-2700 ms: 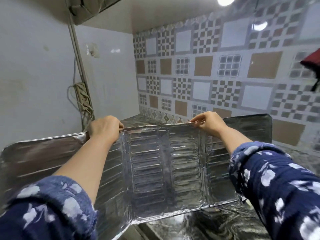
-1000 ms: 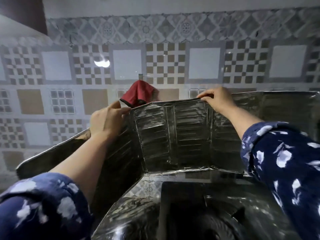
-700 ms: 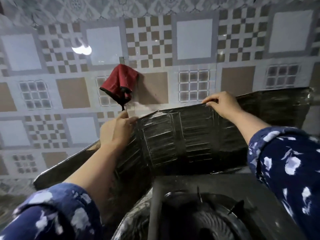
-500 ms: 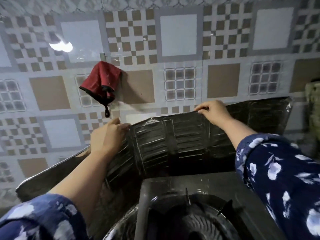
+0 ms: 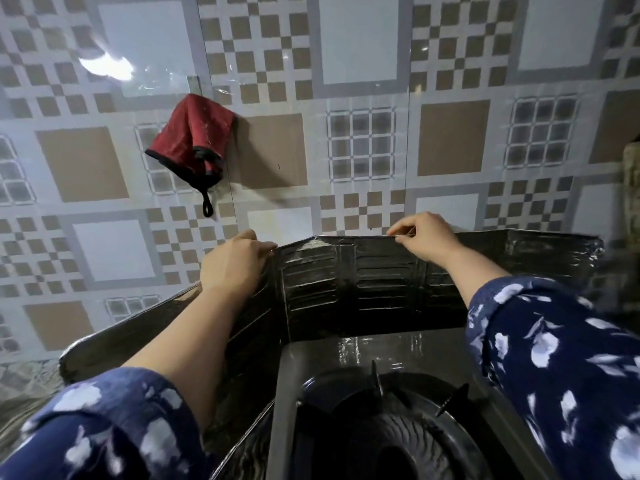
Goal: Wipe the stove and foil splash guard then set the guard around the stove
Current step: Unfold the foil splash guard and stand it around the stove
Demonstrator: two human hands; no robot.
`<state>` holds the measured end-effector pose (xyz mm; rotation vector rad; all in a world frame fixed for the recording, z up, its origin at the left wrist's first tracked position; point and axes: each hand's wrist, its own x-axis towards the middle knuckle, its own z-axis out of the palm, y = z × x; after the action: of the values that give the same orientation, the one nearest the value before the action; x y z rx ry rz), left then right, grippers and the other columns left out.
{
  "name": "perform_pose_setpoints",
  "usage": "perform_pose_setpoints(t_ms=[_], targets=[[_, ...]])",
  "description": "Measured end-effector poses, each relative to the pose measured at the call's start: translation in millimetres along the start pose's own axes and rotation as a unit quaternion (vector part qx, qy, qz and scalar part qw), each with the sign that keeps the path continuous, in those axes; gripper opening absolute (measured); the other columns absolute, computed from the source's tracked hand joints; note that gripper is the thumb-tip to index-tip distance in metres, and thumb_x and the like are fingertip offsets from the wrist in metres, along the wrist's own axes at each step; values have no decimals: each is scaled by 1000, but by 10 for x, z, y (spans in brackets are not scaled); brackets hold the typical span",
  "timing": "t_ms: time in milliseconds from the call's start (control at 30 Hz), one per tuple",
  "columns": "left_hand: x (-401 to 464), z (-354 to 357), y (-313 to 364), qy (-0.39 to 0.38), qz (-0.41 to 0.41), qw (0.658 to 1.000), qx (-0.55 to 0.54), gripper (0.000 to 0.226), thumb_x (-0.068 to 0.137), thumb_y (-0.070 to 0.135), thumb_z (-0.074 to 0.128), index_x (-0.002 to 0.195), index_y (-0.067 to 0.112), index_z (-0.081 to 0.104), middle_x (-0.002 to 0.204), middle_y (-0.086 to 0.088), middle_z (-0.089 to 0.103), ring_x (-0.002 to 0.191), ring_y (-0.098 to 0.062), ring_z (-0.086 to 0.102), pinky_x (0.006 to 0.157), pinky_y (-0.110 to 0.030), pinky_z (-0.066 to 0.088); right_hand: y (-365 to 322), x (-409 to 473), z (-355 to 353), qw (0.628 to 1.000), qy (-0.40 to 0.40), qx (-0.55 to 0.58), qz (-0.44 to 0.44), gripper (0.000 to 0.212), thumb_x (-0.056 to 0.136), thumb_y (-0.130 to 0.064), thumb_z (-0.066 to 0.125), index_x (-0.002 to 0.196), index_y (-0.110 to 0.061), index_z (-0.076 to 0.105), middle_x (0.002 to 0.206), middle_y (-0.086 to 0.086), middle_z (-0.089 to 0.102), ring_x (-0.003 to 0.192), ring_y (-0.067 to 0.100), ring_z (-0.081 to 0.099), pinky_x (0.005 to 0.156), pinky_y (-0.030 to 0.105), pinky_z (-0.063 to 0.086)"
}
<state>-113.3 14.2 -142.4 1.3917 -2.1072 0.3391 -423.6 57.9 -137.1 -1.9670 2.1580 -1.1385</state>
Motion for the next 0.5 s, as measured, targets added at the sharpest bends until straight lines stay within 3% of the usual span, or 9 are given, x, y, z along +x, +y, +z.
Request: perform_pose_setpoints(t_ms=[233,333,500], targets=[[79,-9,25,-24,12,999,-29,27,94,37,50,117,35,66,97,6,59,91,-23,62,72,-38,54,-517,61,301,997,-36,23,-58,22,91,-18,61,108,-26,72,114,-2,70,100,15,62,93,32,49],[95,-109,30,-78,5,997,-13,32,96,31,46,123,38,60,117,3,61,103,-24,60,76,-36,51,-792,54,568,995,-38,40,-78,23,92,-22,59,112,-29,70,117,-3,69,106,17,61,92,33,49],[43,-356,-141,-153,9,988,35,43,97,30,41,135,50,42,133,0,59,105,-24,61,67,-32,47,-1035,7,804,998,10,7,-60,19,92,-30,59,105,-30,73,115,-7,69,108,18,60,79,27,44]])
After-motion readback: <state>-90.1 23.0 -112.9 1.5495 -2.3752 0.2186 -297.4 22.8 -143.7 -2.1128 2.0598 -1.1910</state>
